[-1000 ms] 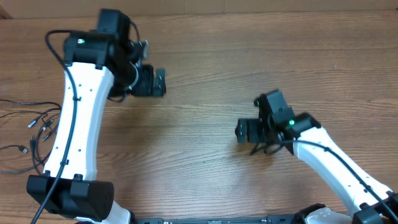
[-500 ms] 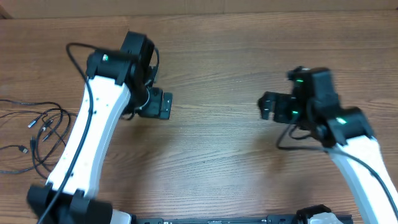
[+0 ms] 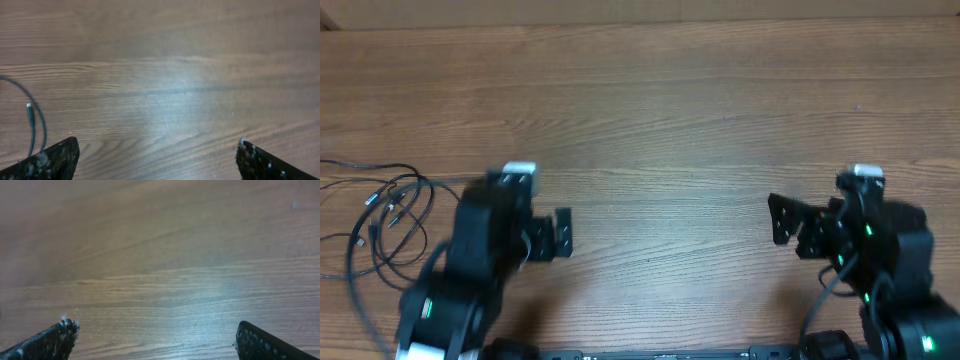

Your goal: Untangle cables

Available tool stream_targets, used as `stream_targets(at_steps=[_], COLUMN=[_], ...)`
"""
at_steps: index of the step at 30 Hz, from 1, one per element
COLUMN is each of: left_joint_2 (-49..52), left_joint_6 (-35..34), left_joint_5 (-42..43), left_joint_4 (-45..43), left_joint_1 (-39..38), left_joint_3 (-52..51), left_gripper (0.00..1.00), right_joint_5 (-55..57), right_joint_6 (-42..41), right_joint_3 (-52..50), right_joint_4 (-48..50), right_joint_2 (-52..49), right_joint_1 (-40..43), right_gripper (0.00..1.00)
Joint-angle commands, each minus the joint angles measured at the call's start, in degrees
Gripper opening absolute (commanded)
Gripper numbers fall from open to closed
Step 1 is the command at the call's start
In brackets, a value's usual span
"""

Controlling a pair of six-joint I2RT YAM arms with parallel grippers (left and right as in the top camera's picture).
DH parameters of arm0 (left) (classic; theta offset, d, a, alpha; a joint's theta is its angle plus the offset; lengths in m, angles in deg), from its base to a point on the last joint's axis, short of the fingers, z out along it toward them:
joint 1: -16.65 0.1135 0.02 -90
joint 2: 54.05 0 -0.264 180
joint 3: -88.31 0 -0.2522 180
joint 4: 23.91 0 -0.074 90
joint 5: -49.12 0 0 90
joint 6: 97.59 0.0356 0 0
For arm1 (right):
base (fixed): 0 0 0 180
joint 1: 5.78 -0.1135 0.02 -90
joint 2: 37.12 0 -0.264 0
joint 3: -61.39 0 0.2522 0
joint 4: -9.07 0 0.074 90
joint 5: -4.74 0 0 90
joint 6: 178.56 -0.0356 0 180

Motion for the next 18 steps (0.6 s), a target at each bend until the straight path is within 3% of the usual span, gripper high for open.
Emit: stream_targets(at_steps=[1, 18], left_joint_2=[-7.67, -10.75], left_joint_6=[-3.23, -3.23], left_joint_5=[-4.13, -4.07], left_joint_4=[-1.38, 3.23], left_joint_1=[-0.11, -0.11], left_joint_3=[-3.93, -4.46], left_gripper=[0.99, 0.99], right_joint_5=[-0.33, -0.33], right_joint_6=[0.63, 0.61], right_joint_3=[-0.42, -0.42], right_joint_4=[0.02, -3.02], right_joint_2=[3.76, 3.63], right_joint_1=[0.15, 0.15], right_gripper=[1.0, 1.0])
